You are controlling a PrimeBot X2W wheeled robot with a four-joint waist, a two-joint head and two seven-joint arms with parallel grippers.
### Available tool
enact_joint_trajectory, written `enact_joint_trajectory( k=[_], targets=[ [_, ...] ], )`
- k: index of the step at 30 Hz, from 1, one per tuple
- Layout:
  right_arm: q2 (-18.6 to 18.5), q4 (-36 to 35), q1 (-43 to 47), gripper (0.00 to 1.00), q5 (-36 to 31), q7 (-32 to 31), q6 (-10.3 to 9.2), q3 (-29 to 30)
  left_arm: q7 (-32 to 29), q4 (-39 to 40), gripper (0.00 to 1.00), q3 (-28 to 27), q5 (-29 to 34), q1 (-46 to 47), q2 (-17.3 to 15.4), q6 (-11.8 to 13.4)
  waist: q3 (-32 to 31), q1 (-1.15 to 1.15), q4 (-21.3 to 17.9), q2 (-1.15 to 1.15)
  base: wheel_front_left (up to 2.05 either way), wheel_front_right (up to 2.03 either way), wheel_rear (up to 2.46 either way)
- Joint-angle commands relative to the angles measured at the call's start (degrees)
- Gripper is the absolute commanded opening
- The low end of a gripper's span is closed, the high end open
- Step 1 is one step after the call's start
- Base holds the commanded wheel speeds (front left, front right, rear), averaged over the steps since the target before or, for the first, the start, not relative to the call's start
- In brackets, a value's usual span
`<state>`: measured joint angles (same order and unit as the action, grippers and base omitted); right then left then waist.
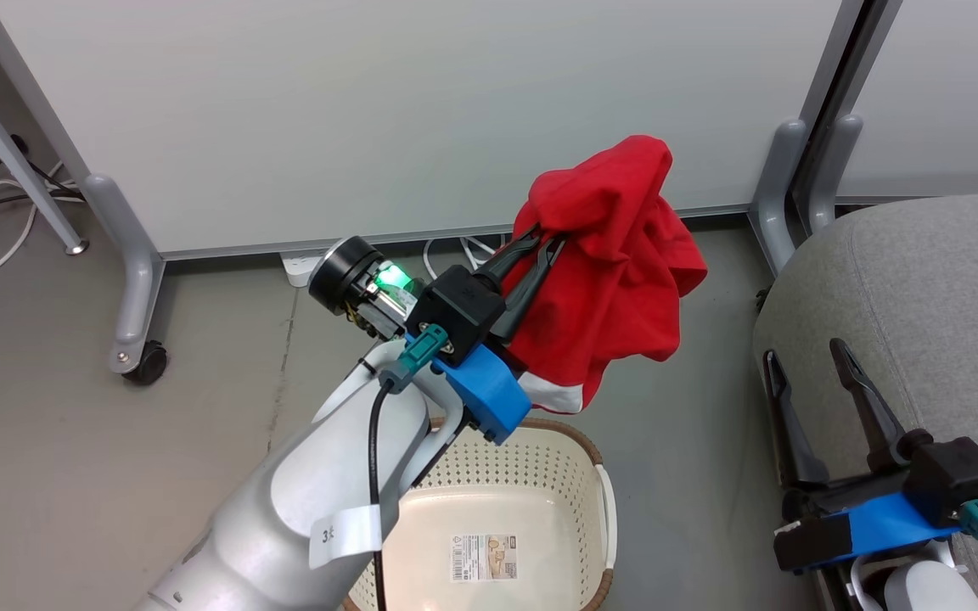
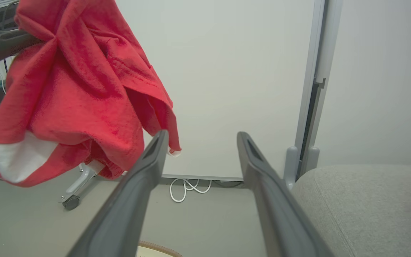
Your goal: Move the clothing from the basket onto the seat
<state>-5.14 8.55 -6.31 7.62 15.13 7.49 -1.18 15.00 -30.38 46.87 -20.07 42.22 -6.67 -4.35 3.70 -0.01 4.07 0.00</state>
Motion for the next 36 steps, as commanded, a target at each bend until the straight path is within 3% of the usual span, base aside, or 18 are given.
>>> enact_joint_trajectory(
  k=[1,13,26,36],
  targets=[
    [0.14,0.18,1.04,1.0,0.19,0.03,0.01,0.0,0.26,0.24,0.0,-0.08,0.26,-0.58,0.2,-0.12,-0.11,0.01,0.04,0.0,0.0,0.0,0.0],
    [0.49,-1.58,-0.18,1.0,0.76,0.03,0.01,-3.58,0.27,-0.05,0.0,-0.08,0.79,-0.83,0.27,-0.48,-0.24,0.01,0.13,0.0,0.0,0.0,0.0],
    [0.55,-0.54,-5.18,1.0,2.05,0.03,0.01,-15.6,0.27,-0.13,0.0,-0.21,1.44,0.32,0.86,-0.9,1.11,0.01,1.25,0.0,0.0,0.0,0.0],
    [1.14,3.03,-10.08,1.0,2.71,0.03,0.01,-19.13,0.27,0.3,0.0,-0.43,2.13,0.75,1.5,-0.98,2.28,0.01,2.24,0.0,0.0,0.0,0.0]
  ],
)
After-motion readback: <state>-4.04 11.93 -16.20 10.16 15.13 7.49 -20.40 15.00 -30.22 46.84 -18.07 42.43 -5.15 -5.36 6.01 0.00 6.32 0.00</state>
